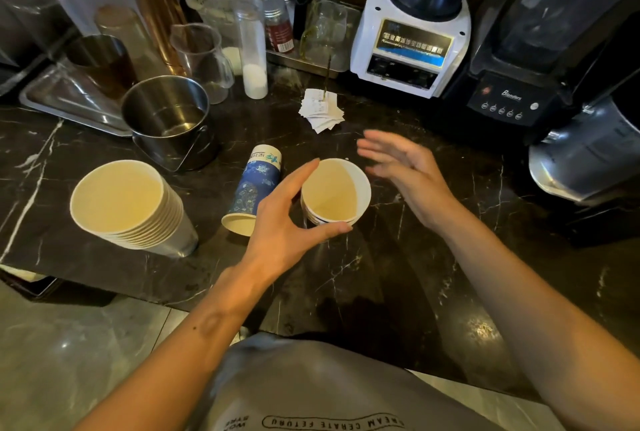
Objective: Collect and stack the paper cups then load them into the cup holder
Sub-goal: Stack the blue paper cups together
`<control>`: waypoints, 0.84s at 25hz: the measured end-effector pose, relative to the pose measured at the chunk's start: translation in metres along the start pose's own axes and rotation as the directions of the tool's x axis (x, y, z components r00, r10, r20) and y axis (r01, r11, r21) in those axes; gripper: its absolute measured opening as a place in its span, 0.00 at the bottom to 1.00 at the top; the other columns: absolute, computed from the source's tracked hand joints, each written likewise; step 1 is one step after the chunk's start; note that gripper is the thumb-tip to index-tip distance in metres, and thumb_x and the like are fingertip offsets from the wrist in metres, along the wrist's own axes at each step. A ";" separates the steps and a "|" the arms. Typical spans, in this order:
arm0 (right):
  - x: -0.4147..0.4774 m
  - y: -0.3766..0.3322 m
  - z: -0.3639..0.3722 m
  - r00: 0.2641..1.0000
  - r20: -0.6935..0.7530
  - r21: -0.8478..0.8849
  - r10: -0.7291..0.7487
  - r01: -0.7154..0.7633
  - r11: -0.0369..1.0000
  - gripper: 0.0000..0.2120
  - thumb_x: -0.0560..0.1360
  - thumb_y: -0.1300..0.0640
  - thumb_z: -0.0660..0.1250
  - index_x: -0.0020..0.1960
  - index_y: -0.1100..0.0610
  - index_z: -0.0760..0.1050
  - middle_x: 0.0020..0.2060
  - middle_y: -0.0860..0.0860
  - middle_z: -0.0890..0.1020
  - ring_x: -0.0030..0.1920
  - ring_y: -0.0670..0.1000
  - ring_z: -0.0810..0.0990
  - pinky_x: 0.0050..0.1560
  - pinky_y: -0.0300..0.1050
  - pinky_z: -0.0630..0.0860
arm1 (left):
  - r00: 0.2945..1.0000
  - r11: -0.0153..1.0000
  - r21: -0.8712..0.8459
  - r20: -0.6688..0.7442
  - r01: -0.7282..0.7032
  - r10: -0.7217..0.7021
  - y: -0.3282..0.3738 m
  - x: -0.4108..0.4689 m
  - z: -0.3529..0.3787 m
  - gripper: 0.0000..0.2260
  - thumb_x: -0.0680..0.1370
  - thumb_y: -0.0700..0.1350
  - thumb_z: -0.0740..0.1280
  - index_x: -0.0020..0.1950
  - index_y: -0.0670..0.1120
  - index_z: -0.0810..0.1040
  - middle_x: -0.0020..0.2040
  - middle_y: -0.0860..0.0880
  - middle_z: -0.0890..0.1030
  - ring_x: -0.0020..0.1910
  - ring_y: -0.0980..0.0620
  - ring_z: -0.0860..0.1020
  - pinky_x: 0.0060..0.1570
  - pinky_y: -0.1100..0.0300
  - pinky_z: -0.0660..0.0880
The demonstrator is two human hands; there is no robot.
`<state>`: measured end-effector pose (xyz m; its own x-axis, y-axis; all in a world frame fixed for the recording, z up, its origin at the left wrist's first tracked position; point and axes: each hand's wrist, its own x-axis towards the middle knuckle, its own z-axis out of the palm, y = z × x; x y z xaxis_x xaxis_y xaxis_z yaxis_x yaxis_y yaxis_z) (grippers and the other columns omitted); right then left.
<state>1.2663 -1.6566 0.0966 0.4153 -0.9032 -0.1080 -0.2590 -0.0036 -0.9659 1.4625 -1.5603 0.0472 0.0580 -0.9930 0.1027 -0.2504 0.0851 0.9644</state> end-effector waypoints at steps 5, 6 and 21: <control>0.061 -0.008 0.036 0.992 0.104 -0.285 -0.068 0.095 0.954 0.25 0.75 0.64 0.69 0.71 0.54 0.69 0.63 0.49 0.77 0.65 0.45 0.74 0.68 0.47 0.71 | 0.999 1.000 -0.013 -0.043 0.001 -0.002 0.003 -0.023 -0.019 0.39 0.64 0.57 0.78 0.73 0.55 0.68 0.67 0.65 0.73 0.70 0.59 0.71 0.68 0.55 0.72; 0.073 -0.006 0.043 0.982 0.173 -0.404 -0.078 0.142 0.903 0.27 0.75 0.62 0.70 0.72 0.52 0.68 0.66 0.49 0.75 0.67 0.45 0.71 0.69 0.48 0.69 | 0.999 1.000 -0.014 -0.044 -0.001 0.000 0.003 -0.024 -0.020 0.39 0.64 0.57 0.78 0.72 0.56 0.68 0.67 0.64 0.74 0.70 0.58 0.72 0.68 0.55 0.72; 0.125 0.033 0.104 0.742 0.669 -0.741 0.035 0.664 0.100 0.28 0.76 0.45 0.67 0.72 0.51 0.64 0.70 0.55 0.68 0.70 0.56 0.66 0.68 0.52 0.66 | 0.995 0.999 0.025 -0.089 0.039 -0.036 -0.008 -0.044 -0.036 0.41 0.64 0.55 0.80 0.74 0.55 0.66 0.72 0.57 0.71 0.72 0.57 0.69 0.70 0.46 0.70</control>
<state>1.4007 -1.7252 0.0271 0.8828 -0.3835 -0.2713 -0.3968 -0.9179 0.0061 1.4970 -1.5147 0.0444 0.1533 -0.9842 0.0889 -0.2723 0.0444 0.9612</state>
